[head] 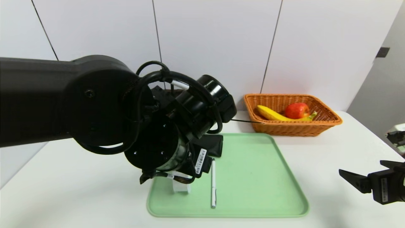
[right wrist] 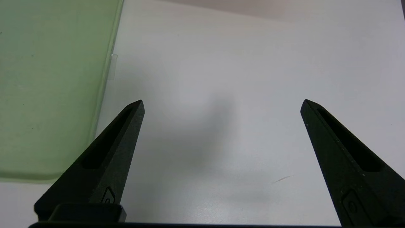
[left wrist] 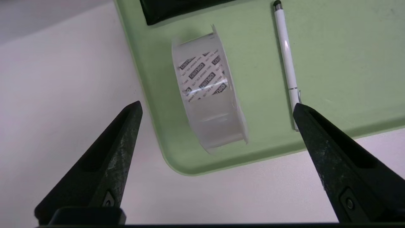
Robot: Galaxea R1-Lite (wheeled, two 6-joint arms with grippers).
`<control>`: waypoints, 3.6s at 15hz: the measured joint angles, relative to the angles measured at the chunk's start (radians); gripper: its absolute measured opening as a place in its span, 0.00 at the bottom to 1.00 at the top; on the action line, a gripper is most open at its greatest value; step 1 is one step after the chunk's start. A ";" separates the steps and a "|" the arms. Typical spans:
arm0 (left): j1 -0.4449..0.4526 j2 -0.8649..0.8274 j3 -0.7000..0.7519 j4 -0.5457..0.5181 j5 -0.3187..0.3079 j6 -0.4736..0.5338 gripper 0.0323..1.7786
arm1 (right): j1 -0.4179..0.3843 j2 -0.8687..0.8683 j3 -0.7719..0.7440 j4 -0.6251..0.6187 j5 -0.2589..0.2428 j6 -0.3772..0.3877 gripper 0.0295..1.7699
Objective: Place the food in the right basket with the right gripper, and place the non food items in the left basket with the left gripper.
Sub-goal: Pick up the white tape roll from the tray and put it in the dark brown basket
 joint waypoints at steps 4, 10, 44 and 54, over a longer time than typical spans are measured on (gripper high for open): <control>0.030 0.032 0.001 -0.004 0.000 -0.001 0.95 | 0.001 -0.006 0.008 0.001 0.001 0.000 0.96; 0.048 0.067 -0.007 0.003 0.002 -0.060 0.95 | 0.000 -0.007 0.019 0.001 0.001 0.000 0.96; 0.072 -0.040 -0.213 0.119 0.009 0.042 0.28 | 0.000 -0.004 0.028 0.000 0.003 0.004 0.96; 0.457 -0.034 -0.342 -0.051 -0.029 0.251 0.28 | 0.000 -0.013 0.030 0.000 0.023 0.008 0.96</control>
